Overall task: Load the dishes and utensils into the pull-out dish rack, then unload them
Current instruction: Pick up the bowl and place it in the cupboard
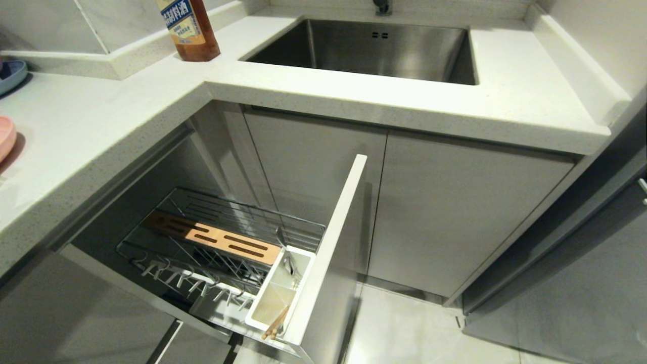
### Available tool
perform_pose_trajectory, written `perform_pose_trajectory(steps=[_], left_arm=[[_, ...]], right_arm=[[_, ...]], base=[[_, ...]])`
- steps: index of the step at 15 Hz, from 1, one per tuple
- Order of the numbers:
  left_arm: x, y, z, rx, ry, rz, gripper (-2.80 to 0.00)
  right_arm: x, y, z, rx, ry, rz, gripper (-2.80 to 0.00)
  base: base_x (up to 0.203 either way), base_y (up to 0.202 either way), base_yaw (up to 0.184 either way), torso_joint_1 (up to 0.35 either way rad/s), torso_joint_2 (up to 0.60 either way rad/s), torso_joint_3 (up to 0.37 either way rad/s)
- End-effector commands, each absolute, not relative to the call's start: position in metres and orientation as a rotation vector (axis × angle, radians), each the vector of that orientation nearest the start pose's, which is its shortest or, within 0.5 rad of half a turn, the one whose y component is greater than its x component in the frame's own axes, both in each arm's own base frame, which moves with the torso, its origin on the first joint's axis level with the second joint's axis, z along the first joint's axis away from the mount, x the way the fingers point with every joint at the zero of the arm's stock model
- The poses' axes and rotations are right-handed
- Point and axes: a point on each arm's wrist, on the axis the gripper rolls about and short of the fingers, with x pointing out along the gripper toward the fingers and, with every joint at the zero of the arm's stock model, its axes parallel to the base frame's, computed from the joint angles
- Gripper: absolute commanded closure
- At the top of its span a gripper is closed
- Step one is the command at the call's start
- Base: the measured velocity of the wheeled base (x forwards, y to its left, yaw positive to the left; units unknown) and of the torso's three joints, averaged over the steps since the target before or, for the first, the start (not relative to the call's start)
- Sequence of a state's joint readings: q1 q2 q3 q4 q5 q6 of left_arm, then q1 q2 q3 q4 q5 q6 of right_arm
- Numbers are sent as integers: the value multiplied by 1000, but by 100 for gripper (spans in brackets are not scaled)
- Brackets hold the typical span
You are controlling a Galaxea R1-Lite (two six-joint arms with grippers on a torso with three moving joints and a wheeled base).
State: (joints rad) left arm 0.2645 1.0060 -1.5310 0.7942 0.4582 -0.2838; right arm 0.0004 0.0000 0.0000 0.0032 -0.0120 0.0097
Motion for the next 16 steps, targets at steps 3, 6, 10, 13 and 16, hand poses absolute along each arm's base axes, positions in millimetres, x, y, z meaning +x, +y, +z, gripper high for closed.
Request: perform_pose_trajectory(steps=[3,6,10,13,16], left_arm=[[79,48,378,-319,230,937,0],[94,68,381,-350,244,1025,0],[90,91,383,-421,282,1100,0],[80,101,380,-455,289,1190,0],[75,110,379,-482,287,1250,0]], right_arm=[[-23,0,75,9,5,-12,0],[-23,0,75,10,5,-11,0],[-23,0,75,10,5,-12,0],[-23,0,75,10,5,-11,0],[-23,0,75,11,5,-12,0]], base=[[0,0,0,0,0,0],[0,0,0,0,0,0],[0,0,0,0,0,0],[0,0,0,0,0,0],[0,0,0,0,0,0]])
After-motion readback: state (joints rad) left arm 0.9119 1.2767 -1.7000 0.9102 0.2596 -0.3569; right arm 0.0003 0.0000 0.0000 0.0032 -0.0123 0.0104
